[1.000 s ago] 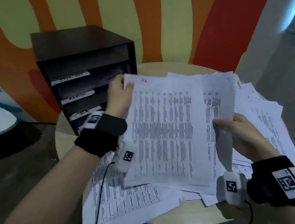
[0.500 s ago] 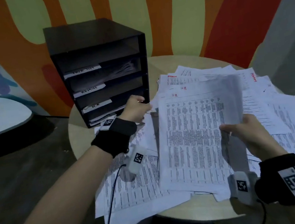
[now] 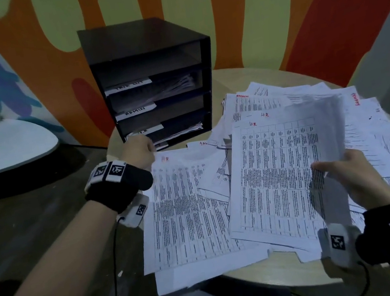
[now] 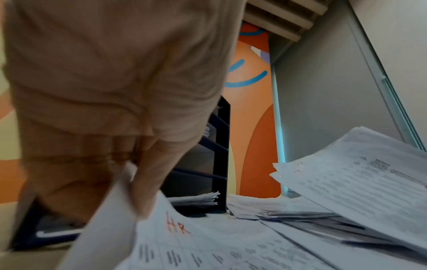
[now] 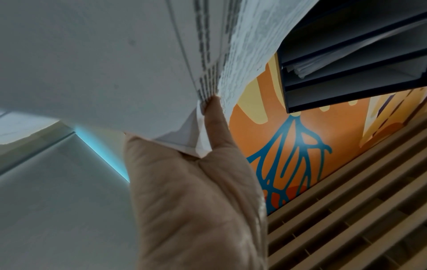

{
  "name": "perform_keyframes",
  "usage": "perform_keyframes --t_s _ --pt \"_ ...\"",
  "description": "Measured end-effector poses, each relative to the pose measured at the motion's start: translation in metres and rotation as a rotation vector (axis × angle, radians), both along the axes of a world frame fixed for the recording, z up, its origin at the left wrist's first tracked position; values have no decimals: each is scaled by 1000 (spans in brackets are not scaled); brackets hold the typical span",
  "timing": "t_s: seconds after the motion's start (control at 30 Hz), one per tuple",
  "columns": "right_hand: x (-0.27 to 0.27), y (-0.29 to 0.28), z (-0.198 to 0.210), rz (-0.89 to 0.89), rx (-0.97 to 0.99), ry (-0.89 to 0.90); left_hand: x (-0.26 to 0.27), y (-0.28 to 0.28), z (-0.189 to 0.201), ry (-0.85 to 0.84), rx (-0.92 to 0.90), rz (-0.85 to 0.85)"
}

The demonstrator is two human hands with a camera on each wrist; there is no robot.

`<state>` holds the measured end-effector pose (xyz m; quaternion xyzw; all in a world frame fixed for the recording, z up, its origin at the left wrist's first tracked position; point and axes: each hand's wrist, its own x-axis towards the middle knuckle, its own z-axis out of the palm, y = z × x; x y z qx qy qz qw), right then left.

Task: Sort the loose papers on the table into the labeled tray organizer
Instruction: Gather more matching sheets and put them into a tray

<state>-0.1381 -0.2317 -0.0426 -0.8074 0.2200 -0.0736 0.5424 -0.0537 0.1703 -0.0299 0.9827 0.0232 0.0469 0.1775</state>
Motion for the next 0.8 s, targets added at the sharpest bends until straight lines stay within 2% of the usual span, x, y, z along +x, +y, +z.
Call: perform_keyframes --t_s 0.03,0.1,0.17,0.2,0.23,0.27,0.3,0.33,0.37,0.43,0.5,0.57,0.63,0.73,0.8 --pt "0 -1 0 0 4 -2 0 -4 2 -110 -112 -25" --pt "0 -1 0 3 8 1 -2 -12 9 -228 -458 -50" --pt "0 0 0 5 22 2 -3 -15 14 -158 -705 -69" --pt "0 0 0 4 29 1 -2 -13 13 -29 -745 -86" --pt "0 1 1 4 33 -1 -1 -12 12 140 -702 -101" --pt "-1 2 2 6 36 -1 -4 -11 11 313 -573 -103" --pt "-2 3 4 10 39 -1 -6 -11 8 439 -427 -109" --pt "-3 4 4 14 43 0 -7 -11 6 487 -311 -95" --pt "-3 4 5 20 42 1 -9 -14 5 451 -264 -67" --pt "-4 3 4 29 23 6 -13 -20 12 285 -300 -31" --pt "-4 1 2 35 11 12 -12 -22 26 81 -404 -16" --pt "-3 -1 0 36 -3 24 -10 -18 48 -129 -594 2" --pt "-3 -1 -1 34 -15 28 -13 -16 76 -345 -790 -56" --pt "-1 -3 -2 14 3 17 -27 -20 120 -572 -802 -179" --pt "1 -3 -2 -4 30 -9 -27 -22 134 -617 -830 -241"
